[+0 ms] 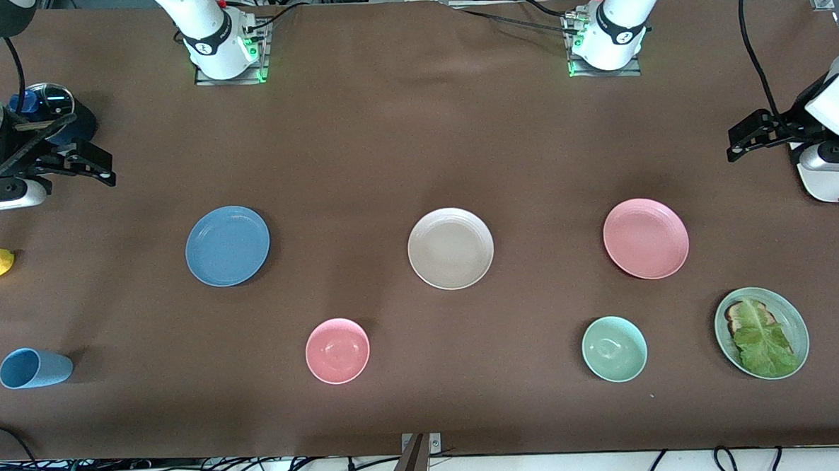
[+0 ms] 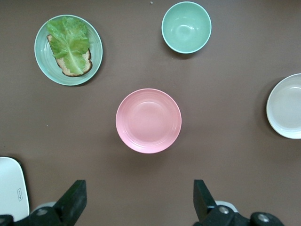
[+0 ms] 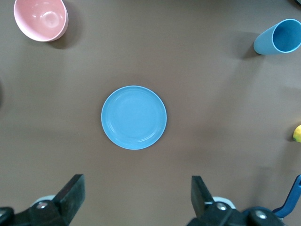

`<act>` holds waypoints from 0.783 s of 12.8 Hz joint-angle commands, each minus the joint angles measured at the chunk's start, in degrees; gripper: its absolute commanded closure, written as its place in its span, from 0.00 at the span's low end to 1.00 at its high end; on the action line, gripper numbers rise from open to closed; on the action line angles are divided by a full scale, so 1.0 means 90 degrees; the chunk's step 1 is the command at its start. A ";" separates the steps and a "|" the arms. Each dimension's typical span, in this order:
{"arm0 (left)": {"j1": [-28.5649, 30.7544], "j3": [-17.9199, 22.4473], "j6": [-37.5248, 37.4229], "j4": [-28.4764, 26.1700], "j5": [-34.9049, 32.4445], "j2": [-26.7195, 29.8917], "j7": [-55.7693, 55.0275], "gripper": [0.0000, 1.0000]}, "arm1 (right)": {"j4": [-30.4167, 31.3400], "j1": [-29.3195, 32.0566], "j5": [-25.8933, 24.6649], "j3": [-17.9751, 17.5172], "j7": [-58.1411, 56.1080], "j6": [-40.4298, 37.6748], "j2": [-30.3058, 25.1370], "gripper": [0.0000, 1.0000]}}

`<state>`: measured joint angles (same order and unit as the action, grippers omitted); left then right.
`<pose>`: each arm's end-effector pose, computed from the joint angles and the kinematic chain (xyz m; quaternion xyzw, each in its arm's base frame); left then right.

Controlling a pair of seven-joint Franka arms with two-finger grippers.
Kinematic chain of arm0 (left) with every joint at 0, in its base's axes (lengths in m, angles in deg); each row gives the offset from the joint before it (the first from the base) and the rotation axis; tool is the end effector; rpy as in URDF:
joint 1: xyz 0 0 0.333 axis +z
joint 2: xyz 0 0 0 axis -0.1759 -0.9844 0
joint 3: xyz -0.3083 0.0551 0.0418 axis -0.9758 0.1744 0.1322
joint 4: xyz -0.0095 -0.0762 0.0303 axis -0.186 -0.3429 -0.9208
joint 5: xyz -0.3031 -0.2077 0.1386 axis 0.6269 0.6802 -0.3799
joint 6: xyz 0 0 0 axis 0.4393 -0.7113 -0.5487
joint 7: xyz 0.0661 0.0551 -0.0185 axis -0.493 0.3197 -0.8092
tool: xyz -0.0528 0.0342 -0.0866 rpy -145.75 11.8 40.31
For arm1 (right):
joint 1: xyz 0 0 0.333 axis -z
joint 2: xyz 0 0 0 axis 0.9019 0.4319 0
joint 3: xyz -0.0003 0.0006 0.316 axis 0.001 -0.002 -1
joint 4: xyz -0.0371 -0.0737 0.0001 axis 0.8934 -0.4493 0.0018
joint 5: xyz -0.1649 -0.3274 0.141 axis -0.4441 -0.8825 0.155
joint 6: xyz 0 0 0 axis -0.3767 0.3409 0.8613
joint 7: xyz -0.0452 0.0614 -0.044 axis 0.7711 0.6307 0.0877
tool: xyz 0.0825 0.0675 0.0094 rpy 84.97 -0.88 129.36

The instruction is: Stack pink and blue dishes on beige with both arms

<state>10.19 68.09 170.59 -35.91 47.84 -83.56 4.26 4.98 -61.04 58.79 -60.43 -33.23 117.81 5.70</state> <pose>0.5638 -0.0006 0.5929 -0.9994 0.0332 0.0097 0.0023 0.5825 0.0407 0.6016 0.9980 0.0607 -0.0132 0.0108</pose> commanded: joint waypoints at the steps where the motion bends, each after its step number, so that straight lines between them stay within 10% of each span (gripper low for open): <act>1: 0.0003 -0.0010 -0.0096 0.0188 0.0023 -0.0077 0.0032 0.00 | -0.0060 0.0015 0.0036 -0.0003 0.0067 -0.0032 -0.0024 0.00; 10: 0.0013 -0.0010 -0.0115 0.0178 0.0081 -0.0087 0.0090 0.00 | -0.0060 0.0005 0.0046 -0.0003 0.0077 -0.0052 -0.0014 0.00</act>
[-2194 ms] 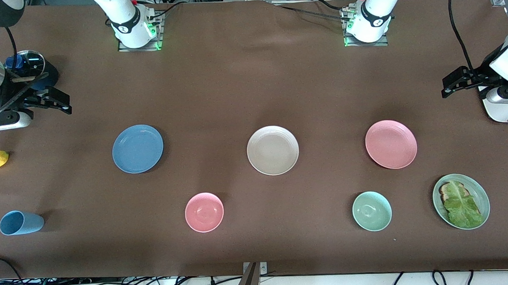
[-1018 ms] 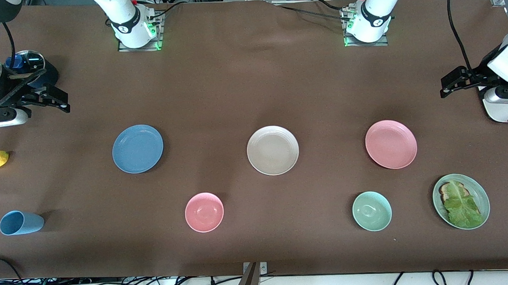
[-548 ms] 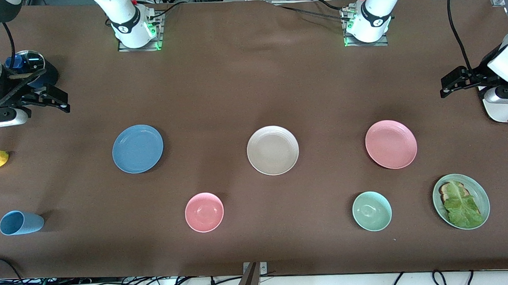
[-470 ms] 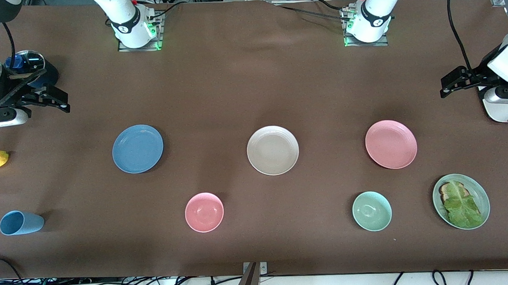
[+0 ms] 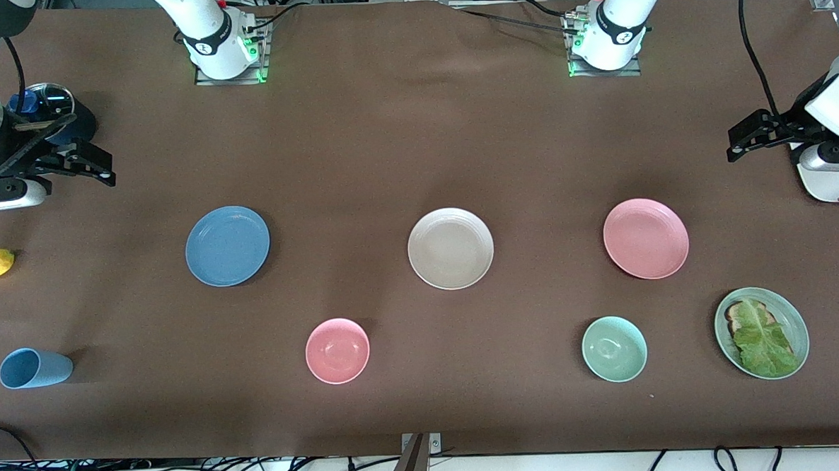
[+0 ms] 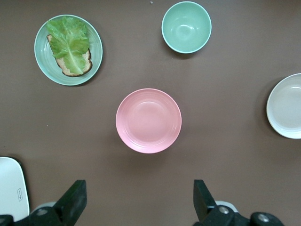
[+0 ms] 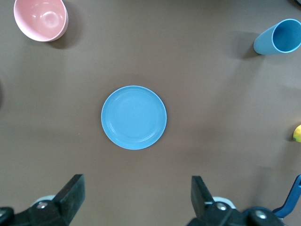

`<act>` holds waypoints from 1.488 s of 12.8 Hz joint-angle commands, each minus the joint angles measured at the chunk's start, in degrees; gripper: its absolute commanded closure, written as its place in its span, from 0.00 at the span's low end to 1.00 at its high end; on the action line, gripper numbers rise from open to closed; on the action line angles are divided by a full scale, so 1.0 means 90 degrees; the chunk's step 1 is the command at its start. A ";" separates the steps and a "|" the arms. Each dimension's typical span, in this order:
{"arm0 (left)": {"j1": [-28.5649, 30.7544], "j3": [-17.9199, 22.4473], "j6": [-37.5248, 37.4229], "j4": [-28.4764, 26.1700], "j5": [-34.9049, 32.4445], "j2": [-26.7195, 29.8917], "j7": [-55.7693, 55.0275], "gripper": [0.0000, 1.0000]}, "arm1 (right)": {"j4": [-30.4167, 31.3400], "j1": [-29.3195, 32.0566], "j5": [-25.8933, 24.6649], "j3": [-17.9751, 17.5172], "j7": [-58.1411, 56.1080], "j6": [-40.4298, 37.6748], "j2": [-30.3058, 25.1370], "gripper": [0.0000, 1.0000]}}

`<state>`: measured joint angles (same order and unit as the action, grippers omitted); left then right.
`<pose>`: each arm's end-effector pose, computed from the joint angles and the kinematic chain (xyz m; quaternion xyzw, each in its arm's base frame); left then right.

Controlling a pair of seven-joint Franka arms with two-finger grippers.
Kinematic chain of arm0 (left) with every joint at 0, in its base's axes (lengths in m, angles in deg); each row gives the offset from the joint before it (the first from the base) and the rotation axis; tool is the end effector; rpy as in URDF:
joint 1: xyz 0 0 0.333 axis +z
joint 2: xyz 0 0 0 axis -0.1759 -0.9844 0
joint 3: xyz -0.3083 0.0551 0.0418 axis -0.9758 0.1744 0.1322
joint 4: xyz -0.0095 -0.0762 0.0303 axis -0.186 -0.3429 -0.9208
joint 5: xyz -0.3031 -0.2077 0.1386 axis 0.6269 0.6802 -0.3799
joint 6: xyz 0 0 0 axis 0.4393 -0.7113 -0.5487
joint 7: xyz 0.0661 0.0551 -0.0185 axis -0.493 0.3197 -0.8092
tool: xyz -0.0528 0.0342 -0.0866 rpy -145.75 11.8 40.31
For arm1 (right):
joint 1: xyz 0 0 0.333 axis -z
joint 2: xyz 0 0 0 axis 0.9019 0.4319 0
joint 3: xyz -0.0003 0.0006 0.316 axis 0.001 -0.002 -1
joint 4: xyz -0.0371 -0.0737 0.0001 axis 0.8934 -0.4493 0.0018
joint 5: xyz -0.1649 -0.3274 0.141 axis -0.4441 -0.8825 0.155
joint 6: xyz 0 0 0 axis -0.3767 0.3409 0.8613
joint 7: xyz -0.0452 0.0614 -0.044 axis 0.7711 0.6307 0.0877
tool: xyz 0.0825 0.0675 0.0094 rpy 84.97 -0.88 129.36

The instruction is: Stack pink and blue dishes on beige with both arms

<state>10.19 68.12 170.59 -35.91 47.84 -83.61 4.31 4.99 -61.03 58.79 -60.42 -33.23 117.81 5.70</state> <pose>0.5640 -0.0003 0.5925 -0.9994 0.0334 0.0101 0.0022 0.5825 0.0405 0.6015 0.9980 0.0605 -0.0133 0.0108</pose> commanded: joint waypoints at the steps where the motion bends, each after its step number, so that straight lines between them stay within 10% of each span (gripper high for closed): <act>1: 0.0003 -0.0012 -0.0115 0.0168 0.0072 -0.0101 0.0066 0.00 | -0.0060 0.0015 0.0046 -0.0004 0.0077 -0.0042 -0.0014 0.00; 19: 0.0255 0.0017 -0.0037 0.0187 0.0383 -0.0890 0.0661 0.00 | -0.0060 0.0005 0.0046 -0.0024 0.0077 -0.0061 -0.0024 0.00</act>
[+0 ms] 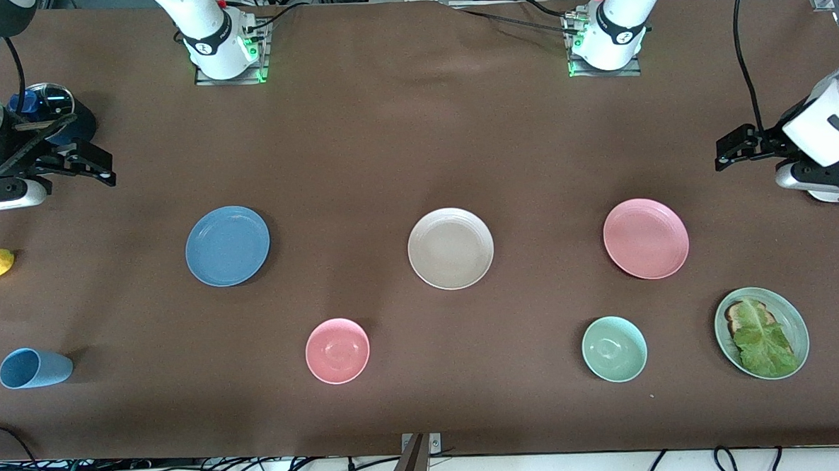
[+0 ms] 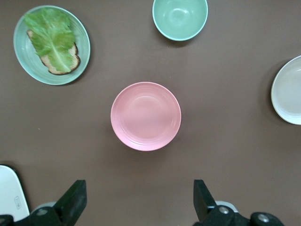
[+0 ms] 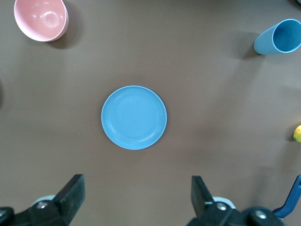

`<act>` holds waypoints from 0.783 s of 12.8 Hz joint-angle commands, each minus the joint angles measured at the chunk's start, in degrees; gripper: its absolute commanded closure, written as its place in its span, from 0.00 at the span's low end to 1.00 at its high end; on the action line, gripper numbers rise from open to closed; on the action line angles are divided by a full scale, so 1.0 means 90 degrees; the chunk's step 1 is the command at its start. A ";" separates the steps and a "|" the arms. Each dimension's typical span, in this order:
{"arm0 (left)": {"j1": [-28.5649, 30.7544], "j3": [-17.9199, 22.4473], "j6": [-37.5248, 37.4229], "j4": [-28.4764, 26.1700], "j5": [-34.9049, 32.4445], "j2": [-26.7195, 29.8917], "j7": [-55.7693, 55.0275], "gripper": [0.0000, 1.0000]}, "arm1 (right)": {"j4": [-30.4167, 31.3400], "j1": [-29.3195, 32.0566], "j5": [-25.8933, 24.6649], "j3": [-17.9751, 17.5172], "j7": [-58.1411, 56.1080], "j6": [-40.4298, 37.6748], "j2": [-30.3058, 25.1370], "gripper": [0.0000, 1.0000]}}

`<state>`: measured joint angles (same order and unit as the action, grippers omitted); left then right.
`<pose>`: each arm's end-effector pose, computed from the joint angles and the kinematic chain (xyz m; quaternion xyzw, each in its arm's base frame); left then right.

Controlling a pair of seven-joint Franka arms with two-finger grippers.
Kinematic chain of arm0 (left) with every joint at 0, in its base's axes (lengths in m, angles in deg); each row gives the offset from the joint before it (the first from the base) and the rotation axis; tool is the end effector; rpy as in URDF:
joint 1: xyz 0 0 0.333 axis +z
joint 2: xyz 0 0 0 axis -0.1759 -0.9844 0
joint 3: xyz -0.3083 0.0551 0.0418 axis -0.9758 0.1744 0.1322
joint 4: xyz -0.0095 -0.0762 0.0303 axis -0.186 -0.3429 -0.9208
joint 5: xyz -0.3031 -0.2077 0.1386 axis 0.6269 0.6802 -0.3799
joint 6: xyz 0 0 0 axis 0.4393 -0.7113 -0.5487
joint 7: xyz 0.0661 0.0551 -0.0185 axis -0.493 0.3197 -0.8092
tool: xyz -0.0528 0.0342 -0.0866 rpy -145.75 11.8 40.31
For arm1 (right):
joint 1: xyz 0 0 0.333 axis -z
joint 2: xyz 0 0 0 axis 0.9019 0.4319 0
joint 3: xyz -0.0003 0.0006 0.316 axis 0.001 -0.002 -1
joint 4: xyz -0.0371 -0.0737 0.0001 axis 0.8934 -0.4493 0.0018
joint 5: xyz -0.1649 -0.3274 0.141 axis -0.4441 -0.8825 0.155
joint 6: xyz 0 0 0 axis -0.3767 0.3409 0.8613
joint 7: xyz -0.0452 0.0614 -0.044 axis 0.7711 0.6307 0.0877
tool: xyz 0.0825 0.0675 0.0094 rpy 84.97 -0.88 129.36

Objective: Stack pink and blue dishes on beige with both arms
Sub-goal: 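Reach the left gripper down to the rim of the pink bowl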

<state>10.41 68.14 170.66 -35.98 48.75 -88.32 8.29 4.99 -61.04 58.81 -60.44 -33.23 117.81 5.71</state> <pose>0.5834 0.0005 0.5448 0.9965 -0.0652 -0.0506 0.0089 0.5826 0.0408 0.6014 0.9980 0.0608 -0.0134 0.0106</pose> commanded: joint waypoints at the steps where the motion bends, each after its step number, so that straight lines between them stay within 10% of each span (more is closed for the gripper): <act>1: 0.0445 0.0005 -0.0035 0.0186 0.0448 -0.0561 0.0296 0.00 | -0.0060 0.0006 0.0043 -0.0021 0.0077 -0.0061 -0.0024 0.00; 6: 0.0603 0.0014 0.0831 -0.0242 0.0089 -0.1636 0.0746 0.00 | -0.0051 0.0006 0.0053 -0.0011 0.0077 -0.0081 -0.0024 0.00; 10: 0.0867 0.0014 0.2364 -0.1745 -0.0078 -0.1491 0.1107 0.00 | -0.0070 0.0006 0.0033 -0.0002 0.0067 -0.0042 -0.0014 0.00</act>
<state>16.67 68.46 187.00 -45.21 49.13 -104.50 15.85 5.00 -61.03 58.81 -60.43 -33.22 117.79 5.71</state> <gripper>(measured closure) 0.000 0.000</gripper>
